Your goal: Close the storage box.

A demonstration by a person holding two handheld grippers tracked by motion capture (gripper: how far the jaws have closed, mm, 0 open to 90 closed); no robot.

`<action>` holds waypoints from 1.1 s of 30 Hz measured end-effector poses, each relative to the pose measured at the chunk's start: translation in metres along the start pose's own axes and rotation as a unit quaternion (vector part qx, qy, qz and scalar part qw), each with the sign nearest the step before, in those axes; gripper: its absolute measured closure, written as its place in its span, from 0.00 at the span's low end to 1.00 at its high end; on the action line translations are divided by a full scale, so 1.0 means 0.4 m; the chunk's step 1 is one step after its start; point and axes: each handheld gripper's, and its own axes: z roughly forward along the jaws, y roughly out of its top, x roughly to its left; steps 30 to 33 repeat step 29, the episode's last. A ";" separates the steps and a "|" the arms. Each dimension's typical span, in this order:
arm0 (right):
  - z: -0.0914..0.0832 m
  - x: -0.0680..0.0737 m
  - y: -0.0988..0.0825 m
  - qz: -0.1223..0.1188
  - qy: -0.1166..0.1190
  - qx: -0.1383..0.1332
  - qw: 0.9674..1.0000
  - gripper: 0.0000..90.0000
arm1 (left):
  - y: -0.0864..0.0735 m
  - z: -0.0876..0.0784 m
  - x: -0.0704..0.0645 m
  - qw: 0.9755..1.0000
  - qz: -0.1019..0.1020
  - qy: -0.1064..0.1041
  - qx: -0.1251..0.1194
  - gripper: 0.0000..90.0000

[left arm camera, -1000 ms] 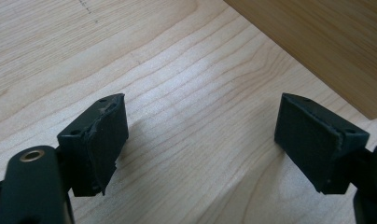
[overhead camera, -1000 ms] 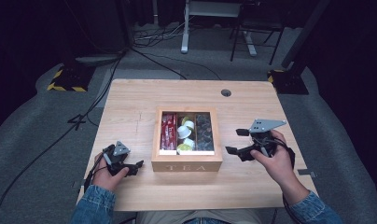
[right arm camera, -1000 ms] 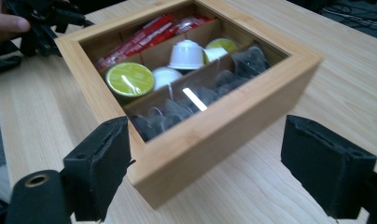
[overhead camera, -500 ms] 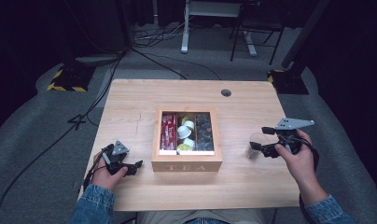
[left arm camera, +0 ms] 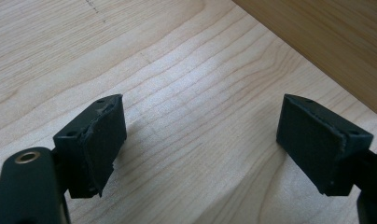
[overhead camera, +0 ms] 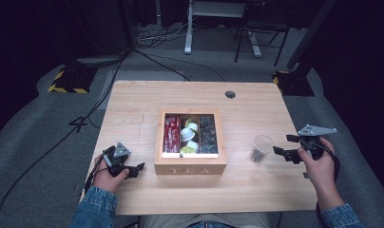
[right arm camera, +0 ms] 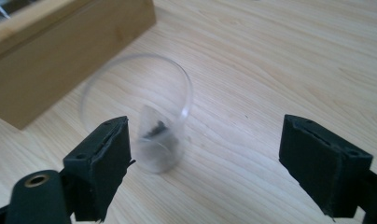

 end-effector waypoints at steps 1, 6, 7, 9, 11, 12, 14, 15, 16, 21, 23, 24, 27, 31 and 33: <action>0.002 -0.006 -0.008 0.002 -0.004 0.002 1.000 0.19 | 0.000 0.000 0.001 1.000 0.002 0.001 0.000 0.18; 0.015 -0.037 -0.049 0.021 -0.011 0.008 1.000 0.20 | 0.000 0.000 0.001 1.000 0.002 0.001 0.000 0.18; 0.018 -0.042 -0.057 0.022 -0.014 0.010 1.000 0.20 | 0.000 0.000 0.001 1.000 0.002 0.001 0.000 0.18; 0.024 -0.051 -0.073 0.031 -0.020 0.009 0.999 0.20 | 0.000 0.000 0.001 1.000 0.002 0.001 0.000 0.18; 0.033 -0.058 -0.091 0.040 -0.021 0.008 0.999 0.20 | 0.000 0.000 0.001 1.000 0.002 0.001 0.000 0.18; 0.040 -0.061 -0.101 0.044 -0.021 0.008 0.999 0.20 | 0.000 0.000 0.001 1.000 0.002 0.001 0.000 0.18; 0.056 -0.066 -0.121 0.050 -0.021 0.011 0.998 0.20 | 0.000 0.000 0.001 1.000 0.002 0.001 0.000 0.18; 0.064 -0.067 -0.131 0.054 -0.024 0.013 0.998 0.20 | 0.000 0.000 0.001 1.000 0.001 0.001 0.000 0.18; 0.072 -0.070 -0.140 0.053 -0.027 0.016 0.998 0.20 | 0.000 0.000 0.001 1.000 0.001 0.001 0.000 0.18; 0.100 -0.076 -0.172 0.057 -0.038 0.029 0.997 0.20 | 0.000 0.000 0.001 1.000 0.001 0.002 0.000 0.18; 0.108 -0.075 -0.180 0.057 -0.041 0.034 0.997 0.19 | 0.001 0.001 0.001 1.000 0.001 0.003 0.000 0.18; 0.112 -0.073 -0.183 0.056 -0.043 0.034 0.997 0.18 | 0.001 0.001 0.001 1.000 0.000 0.003 0.001 0.17; 0.116 -0.065 -0.188 0.049 -0.056 0.028 0.997 0.18 | 0.002 0.001 0.002 1.000 0.001 0.004 0.002 0.17; 0.122 -0.060 -0.192 0.046 -0.067 0.019 0.997 0.15 | 0.003 0.003 0.002 1.000 -0.003 0.005 0.003 0.16; 0.122 -0.060 -0.192 0.046 -0.067 0.019 0.997 0.15 | 0.003 0.003 0.002 1.000 -0.003 0.005 0.003 0.16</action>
